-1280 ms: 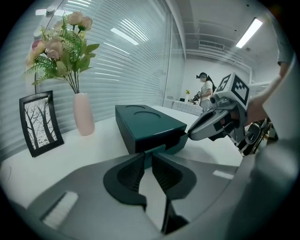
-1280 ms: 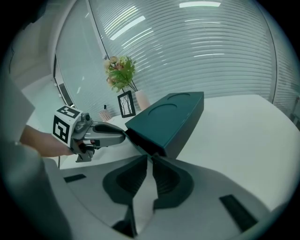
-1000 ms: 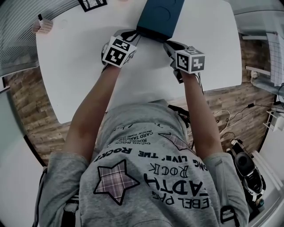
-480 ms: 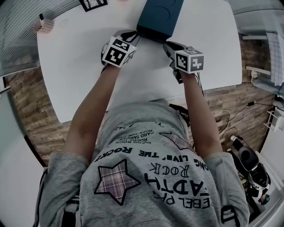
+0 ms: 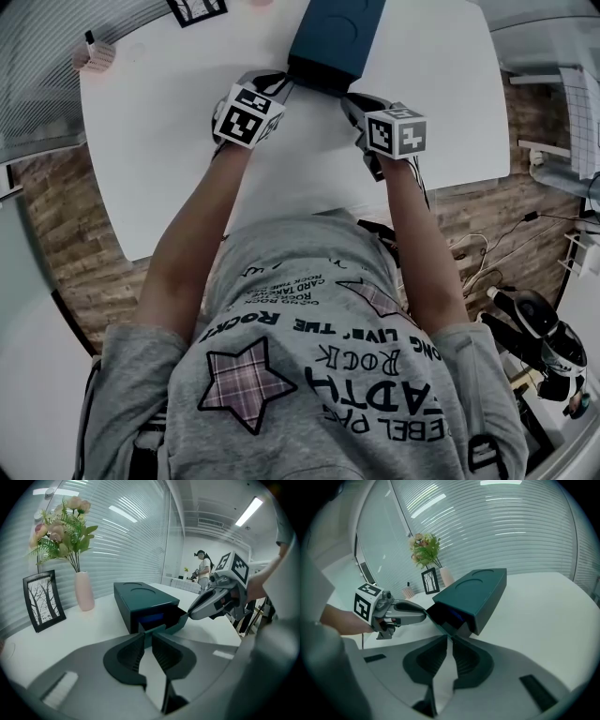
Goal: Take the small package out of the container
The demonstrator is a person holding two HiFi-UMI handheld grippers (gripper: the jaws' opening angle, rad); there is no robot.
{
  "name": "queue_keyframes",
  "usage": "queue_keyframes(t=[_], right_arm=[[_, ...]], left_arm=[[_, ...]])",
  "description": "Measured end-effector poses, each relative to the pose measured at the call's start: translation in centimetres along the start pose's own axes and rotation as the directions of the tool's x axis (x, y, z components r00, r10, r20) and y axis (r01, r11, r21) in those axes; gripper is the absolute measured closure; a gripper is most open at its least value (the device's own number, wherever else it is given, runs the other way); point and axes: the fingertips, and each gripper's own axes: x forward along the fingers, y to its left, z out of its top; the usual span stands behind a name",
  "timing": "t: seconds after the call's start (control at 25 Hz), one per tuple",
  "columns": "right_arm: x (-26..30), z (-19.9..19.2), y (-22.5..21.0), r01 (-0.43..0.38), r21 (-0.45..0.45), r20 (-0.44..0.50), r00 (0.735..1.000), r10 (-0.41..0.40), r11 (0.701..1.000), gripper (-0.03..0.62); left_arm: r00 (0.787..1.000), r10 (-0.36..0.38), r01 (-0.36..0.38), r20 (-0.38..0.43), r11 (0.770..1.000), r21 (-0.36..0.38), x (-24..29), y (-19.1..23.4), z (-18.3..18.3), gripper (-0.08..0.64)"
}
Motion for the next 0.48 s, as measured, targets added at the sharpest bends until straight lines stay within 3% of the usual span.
queue_keyframes(t=[0.48], right_arm=[[-0.4, -1.5, 2.3, -0.005, -0.021, -0.019, 1.000, 0.005, 1.000, 0.548]], left_arm=[[1.000, -0.010, 0.010, -0.002, 1.000, 0.017, -2.0, -0.9, -1.6, 0.500]])
